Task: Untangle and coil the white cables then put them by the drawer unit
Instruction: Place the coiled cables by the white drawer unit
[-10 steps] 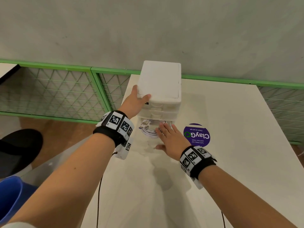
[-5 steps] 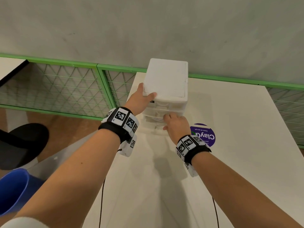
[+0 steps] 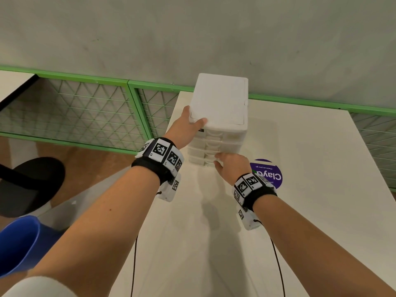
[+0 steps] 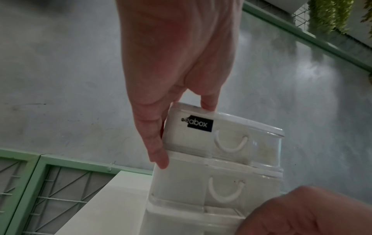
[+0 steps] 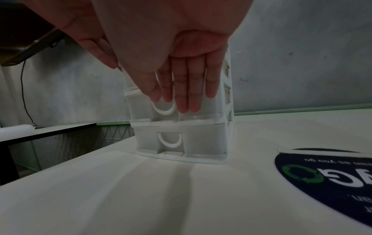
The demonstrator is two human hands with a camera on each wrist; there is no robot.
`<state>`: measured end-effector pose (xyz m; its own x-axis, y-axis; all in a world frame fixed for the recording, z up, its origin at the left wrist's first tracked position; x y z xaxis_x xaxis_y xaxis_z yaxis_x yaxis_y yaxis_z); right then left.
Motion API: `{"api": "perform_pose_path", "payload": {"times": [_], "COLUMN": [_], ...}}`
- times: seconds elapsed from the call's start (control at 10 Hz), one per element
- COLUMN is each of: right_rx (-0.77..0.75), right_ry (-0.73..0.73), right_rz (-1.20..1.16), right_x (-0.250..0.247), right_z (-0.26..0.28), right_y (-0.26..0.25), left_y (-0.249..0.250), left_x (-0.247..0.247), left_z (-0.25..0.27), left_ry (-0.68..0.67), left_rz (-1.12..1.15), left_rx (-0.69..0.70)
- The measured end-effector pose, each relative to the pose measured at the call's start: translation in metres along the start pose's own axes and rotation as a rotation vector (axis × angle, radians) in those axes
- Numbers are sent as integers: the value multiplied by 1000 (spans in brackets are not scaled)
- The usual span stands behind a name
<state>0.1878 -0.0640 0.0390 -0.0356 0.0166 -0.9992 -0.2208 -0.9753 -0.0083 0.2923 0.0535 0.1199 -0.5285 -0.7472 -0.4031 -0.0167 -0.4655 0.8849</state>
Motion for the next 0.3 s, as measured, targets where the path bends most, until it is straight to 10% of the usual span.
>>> {"api": "perform_pose_path", "payload": {"times": [0.3], "right_rx": [0], "right_ry": [-302], "right_rz": [-99], "right_x": [8], "right_z": [62], "right_y": [37], "left_y": [-11], "left_x": [0], "left_z": [10], "left_ry": [4], "left_rz": [35], "left_rx": [-1]}}
Point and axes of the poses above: each hand's wrist, its own z-axis away from the middle knuckle, its own x-axis out of the palm, y = z × x, the point moved 5 cm from there along -z, towards the middle knuckle, and after that the axes turned 11 degrees about z, right-handed, at the moved point
